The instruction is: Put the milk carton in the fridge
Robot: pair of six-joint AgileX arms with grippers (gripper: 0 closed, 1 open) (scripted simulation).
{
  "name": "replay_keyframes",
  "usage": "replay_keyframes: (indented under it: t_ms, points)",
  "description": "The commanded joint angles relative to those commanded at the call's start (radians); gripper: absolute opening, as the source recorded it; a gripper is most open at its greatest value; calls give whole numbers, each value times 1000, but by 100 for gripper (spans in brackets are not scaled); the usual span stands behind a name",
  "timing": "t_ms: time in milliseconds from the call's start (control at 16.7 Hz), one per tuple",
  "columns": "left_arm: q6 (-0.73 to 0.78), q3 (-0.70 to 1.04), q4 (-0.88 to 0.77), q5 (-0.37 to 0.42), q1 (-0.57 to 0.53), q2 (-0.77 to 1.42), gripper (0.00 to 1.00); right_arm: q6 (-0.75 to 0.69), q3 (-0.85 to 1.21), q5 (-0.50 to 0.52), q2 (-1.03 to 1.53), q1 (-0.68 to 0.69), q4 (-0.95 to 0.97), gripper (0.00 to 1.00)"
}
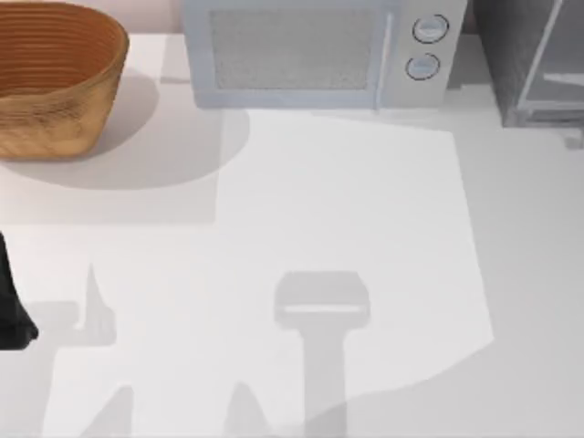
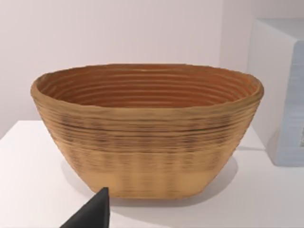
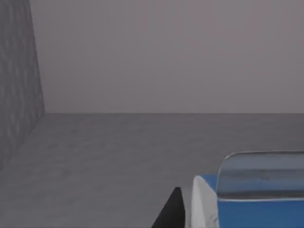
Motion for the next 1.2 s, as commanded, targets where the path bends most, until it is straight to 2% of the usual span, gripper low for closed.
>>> replay_keyframes:
  t_ms: [480, 1020, 1200]
  points:
    - [0, 0, 0, 0, 0, 0, 100, -1, 36, 3, 22, 9, -20, 0]
    - [0, 0, 0, 0, 0, 0, 100, -5, 534, 49, 223, 50, -298, 0]
    - [0, 0, 0, 0, 0, 0, 100, -2, 623, 59, 263, 60, -365, 0]
